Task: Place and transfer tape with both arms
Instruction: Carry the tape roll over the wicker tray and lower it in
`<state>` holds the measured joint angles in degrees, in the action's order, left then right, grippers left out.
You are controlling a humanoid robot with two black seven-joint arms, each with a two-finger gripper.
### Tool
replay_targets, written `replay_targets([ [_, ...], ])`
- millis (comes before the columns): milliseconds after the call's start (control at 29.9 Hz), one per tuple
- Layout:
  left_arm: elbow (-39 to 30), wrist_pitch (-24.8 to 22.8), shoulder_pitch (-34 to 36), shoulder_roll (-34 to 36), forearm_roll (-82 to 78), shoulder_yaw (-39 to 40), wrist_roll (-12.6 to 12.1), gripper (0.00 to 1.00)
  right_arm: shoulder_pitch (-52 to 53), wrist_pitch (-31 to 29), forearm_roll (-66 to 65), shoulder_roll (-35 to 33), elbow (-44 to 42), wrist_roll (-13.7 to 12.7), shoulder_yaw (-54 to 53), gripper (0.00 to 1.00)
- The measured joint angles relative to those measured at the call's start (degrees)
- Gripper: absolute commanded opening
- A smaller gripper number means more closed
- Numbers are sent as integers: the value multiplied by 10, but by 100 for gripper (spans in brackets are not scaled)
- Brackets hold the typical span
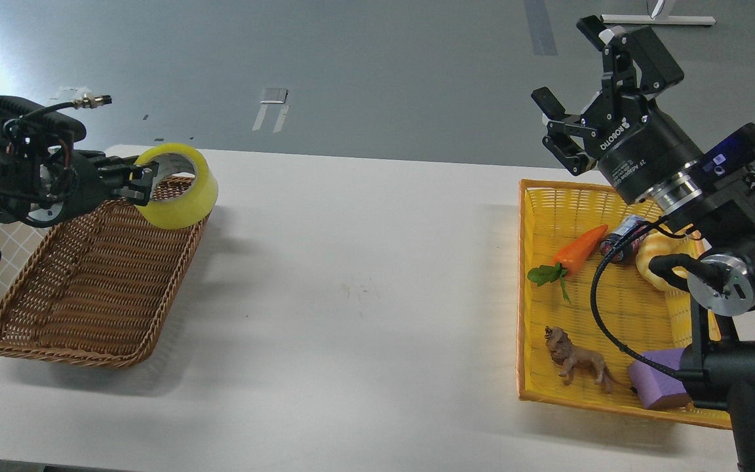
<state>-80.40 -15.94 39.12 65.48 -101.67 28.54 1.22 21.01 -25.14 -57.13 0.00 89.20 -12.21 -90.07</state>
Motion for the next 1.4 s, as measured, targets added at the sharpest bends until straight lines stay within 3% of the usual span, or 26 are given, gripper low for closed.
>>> replay_targets([
  [201,29,70,-88,26,12,-2,33,0,-5,0,0,0,0,0,10,100],
  [368,118,109,-116,10,13,-3,79,0,-15,-1,-1,0,1,0,12,100],
  [735,270,135,-124,-92,13,-4,148,0,-27,-1,-2,0,4,-1,19,100],
  [869,289,136,-124,-103,12,-4,157,0,-28,-1,-2,0,6,-1,20,100],
  [1137,318,136,-119,-104,13,-4,214,0,-33,-1,-2,0,8,-1,20,100],
  [1237,320,136,-116,-100,13,-4,228,16,-34,-1,-2,0,8,-1,20,100],
  [1371,320,136,-113,-99,16,-3,235,21,-35,1,-1,0,8,-1,19,100],
  [1404,321,136,-113,-99,19,-3,236,27,-36,2,-1,0,8,-1,19,100],
])
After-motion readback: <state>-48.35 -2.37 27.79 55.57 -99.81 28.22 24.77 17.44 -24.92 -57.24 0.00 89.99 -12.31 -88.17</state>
